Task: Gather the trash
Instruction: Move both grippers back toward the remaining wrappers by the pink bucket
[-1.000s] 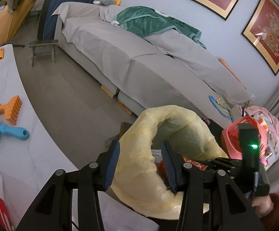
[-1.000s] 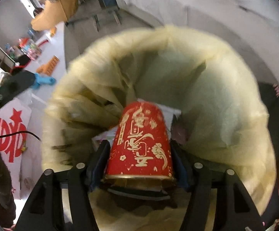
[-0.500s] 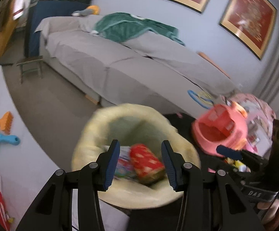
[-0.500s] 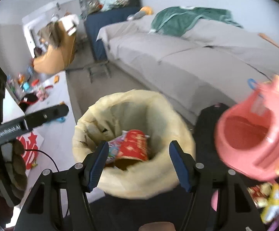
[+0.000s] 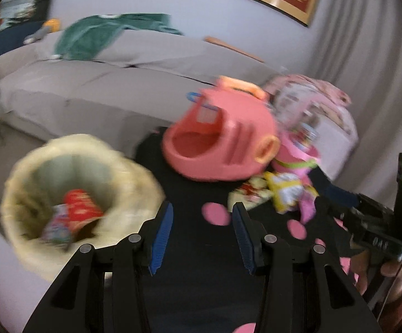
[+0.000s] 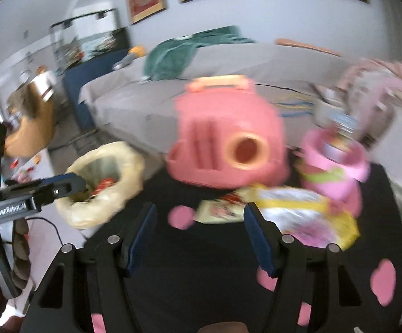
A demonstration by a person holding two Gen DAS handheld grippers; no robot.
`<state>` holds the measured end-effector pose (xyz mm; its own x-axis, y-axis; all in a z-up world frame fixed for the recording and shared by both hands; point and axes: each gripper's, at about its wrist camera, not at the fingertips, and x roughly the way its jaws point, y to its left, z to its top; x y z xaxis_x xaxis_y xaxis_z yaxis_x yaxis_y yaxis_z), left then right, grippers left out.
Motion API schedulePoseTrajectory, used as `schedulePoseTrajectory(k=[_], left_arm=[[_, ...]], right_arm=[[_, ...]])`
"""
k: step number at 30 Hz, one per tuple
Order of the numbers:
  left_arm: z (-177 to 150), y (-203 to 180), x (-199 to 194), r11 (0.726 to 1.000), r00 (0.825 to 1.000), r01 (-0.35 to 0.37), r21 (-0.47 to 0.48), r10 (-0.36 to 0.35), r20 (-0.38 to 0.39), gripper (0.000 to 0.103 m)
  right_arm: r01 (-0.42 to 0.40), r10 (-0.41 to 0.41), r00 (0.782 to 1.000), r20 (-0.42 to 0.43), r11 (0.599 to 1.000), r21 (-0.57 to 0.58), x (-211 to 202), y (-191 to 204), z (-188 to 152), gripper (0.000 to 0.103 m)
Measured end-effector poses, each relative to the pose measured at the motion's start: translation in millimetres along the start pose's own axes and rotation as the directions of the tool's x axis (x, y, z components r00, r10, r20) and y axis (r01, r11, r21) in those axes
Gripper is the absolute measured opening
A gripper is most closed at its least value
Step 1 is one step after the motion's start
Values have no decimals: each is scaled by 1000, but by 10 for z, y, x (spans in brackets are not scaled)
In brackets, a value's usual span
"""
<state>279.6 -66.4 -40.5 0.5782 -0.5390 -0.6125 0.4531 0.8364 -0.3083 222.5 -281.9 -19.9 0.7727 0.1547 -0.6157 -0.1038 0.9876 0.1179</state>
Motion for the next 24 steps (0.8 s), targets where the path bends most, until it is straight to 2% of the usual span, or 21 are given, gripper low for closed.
schedulePoseTrajectory(k=[3, 6, 9, 14, 19, 21, 24], left_arm=[[-56, -209, 239, 997, 996, 76, 12, -75, -41, 46], [-106, -383, 455, 993, 989, 120, 6, -119, -82, 46], [-134, -539, 618, 987, 982, 159, 34, -155, -109, 46], [-77, -785, 950, 964, 952, 263, 33, -253, -172, 46], [104, -1017, 1316, 961, 950, 271, 62, -256, -177, 46], [215, -1158, 1489, 947, 944, 296, 123, -271, -187, 46], [355, -1246, 1775, 936, 946, 293, 193, -254, -203, 46]], right_arm=[[65, -68, 997, 29, 995, 74, -179, -351, -127, 63], [140, -151, 987, 62, 978, 152, -325, -681, -274, 63], [156, -179, 980, 86, 963, 220, -393, -923, -385, 63], [207, -238, 968, 83, 938, 277, -337, -1173, -508, 63], [285, -317, 946, 62, 909, 303, -371, -1371, -619, 63], [300, -332, 942, 53, 902, 310, -403, -1443, -641, 63], [291, -322, 946, 41, 897, 334, -466, -1553, -653, 63]])
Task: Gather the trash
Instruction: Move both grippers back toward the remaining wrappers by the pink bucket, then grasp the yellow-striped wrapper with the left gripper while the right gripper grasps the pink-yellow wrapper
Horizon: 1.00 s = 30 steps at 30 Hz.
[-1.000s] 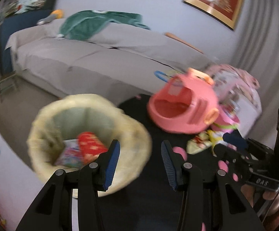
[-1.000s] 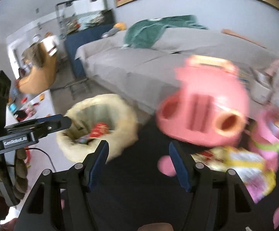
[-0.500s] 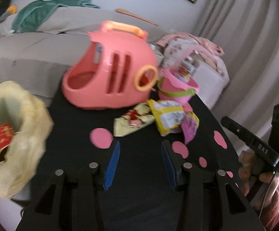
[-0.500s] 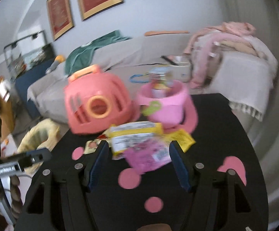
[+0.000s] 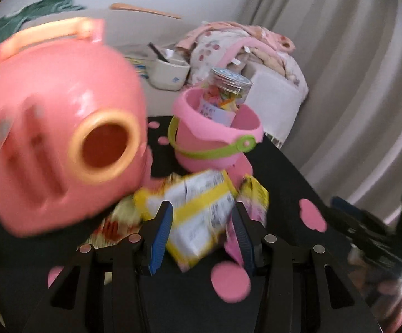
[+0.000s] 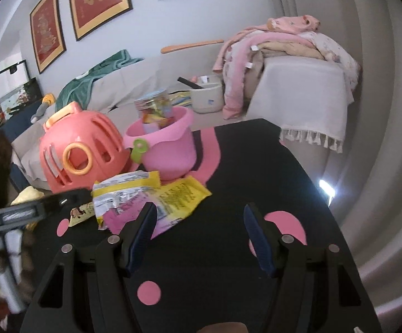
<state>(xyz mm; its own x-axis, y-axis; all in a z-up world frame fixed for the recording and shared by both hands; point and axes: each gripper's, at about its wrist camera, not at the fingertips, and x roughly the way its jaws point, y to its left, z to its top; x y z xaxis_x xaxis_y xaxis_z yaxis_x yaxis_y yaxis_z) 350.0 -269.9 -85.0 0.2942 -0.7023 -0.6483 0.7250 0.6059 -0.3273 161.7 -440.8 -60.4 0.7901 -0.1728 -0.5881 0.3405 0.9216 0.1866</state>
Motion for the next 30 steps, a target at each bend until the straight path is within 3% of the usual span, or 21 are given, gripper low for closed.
schedulePoseTrajectory(k=[5, 10, 15, 18, 22, 27, 30], left_arm=[[167, 9, 363, 994, 999, -37, 106, 41, -33, 46], [34, -75, 356, 979, 995, -32, 202, 49, -83, 46], [-252, -72, 187, 987, 988, 36, 157, -11, -155, 46], [-440, 1, 26, 992, 988, 28, 125, -8, -156, 46], [-653, 155, -327, 999, 990, 50, 21, -47, -134, 46], [-831, 200, -787, 997, 992, 72, -28, -74, -97, 46], [-876, 203, -1009, 997, 996, 66, -28, -67, -57, 46]], right_arm=[[-36, 36, 999, -39, 999, 11, -18, -108, 5, 63], [-34, 36, 996, -82, 999, 19, 12, -183, -7, 63], [-81, 82, 987, -137, 997, 13, 124, -26, 36, 63], [-111, 109, 978, -178, 994, -4, 236, 139, 98, 63], [-85, 70, 974, -216, 994, -62, 524, 335, 159, 63], [-82, 62, 953, -297, 995, -58, 951, 434, 121, 63], [-115, 93, 950, -297, 992, -57, 1011, 514, 98, 58]])
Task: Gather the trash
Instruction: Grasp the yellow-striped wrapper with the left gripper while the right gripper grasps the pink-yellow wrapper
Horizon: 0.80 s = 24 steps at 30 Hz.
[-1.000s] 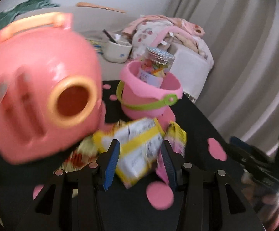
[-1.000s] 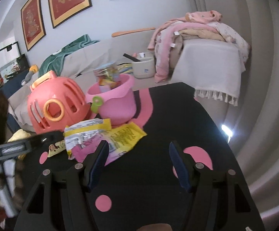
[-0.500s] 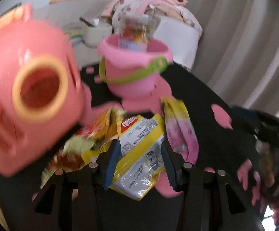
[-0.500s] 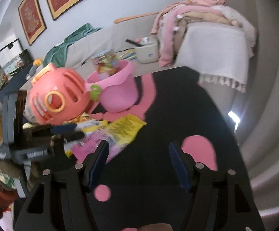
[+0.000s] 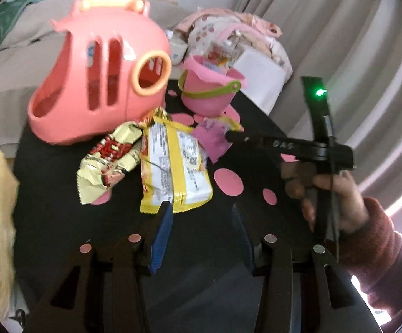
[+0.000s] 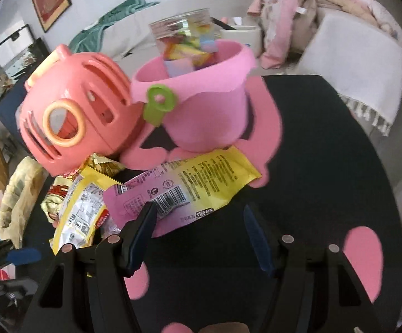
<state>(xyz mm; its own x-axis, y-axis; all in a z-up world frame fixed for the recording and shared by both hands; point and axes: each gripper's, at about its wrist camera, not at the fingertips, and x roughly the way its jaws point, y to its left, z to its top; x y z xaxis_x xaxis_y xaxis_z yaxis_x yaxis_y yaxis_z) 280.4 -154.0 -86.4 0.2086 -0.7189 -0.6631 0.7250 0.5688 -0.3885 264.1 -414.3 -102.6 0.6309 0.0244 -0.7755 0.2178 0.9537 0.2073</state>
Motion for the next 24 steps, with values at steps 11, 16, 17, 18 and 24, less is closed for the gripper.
schedulePoseTrajectory(k=[11, 16, 17, 18, 24], left_arm=[[398, 109, 452, 981, 985, -147, -123, 156, 69, 52], [369, 131, 784, 972, 986, -165, -167, 164, -15, 52], [349, 120, 815, 972, 986, -164, -165, 162, -27, 52], [329, 117, 849, 972, 987, -162, -168, 157, -42, 52], [219, 132, 622, 968, 988, -150, -201, 143, -51, 35]], right_arm=[[70, -68, 991, 113, 997, -15, -463, -7, -88, 53], [112, -104, 980, 167, 993, -38, -614, -116, -99, 57], [112, -103, 979, 176, 993, -44, -623, -130, -92, 58], [106, -95, 980, 177, 993, -53, -611, -133, -74, 58], [73, -57, 987, 148, 992, -107, -335, 49, 64, 58]])
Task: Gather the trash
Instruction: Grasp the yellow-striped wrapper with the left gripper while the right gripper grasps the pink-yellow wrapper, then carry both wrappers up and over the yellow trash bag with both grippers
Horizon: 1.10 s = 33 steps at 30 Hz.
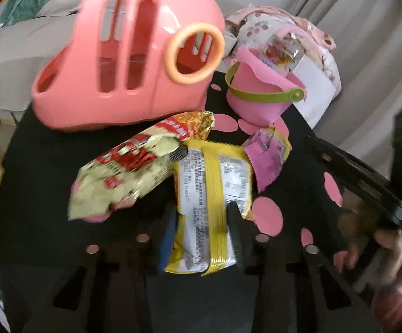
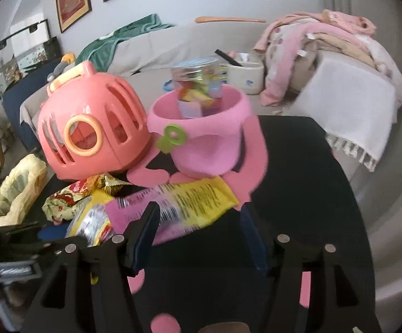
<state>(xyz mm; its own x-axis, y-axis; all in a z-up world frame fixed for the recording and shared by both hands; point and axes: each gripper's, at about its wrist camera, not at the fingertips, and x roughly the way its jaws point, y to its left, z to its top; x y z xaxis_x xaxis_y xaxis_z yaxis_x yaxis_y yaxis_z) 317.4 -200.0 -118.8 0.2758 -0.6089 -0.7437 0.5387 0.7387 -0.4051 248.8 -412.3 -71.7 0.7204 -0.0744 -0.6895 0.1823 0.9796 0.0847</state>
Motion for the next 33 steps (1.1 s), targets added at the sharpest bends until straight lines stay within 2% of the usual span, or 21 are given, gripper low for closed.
schedulePoseTrajectory(k=[3, 6, 9, 13, 14, 18, 20, 24, 30, 33], left_arm=[[-138, 64, -270, 1000, 1000, 11, 4, -11, 13, 34], [-272, 100, -535, 999, 999, -15, 32, 14, 36, 33], [-399, 190, -780, 999, 997, -37, 31, 35, 62, 33], [-518, 391, -1002, 998, 994, -55, -12, 56, 93, 33], [-560, 458, -1042, 998, 994, -48, -31, 50, 94, 33], [-673, 586, -1127, 997, 993, -44, -67, 51, 102, 33], [-720, 639, -1173, 995, 992, -41, -92, 51, 112, 33], [-844, 714, -1278, 990, 987, -39, -138, 60, 152, 33], [-1011, 794, -1371, 982, 986, -47, -186, 75, 146, 33], [-1041, 780, -1515, 983, 980, -56, -177, 88, 180, 33]], right_arm=[[11, -12, 1000, 12, 1000, 22, 123, 61, 95, 58], [29, -31, 999, 23, 998, 54, 252, 87, 205, 59], [59, -58, 998, -11, 998, 38, 431, 145, 242, 59], [-5, 7, 995, -96, 1000, 13, 564, 274, 112, 60], [-12, 11, 995, -94, 1000, -10, 524, 335, 63, 60], [-137, 125, 983, -138, 987, -84, 305, 633, -205, 60], [-155, 133, 978, -163, 979, -130, 224, 769, -323, 60], [-267, 231, 945, -232, 954, -135, 44, 1019, -640, 60], [-194, 152, 967, -204, 959, -207, -179, 1274, -905, 59], [-196, 167, 970, -176, 967, -164, -309, 1306, -933, 59]])
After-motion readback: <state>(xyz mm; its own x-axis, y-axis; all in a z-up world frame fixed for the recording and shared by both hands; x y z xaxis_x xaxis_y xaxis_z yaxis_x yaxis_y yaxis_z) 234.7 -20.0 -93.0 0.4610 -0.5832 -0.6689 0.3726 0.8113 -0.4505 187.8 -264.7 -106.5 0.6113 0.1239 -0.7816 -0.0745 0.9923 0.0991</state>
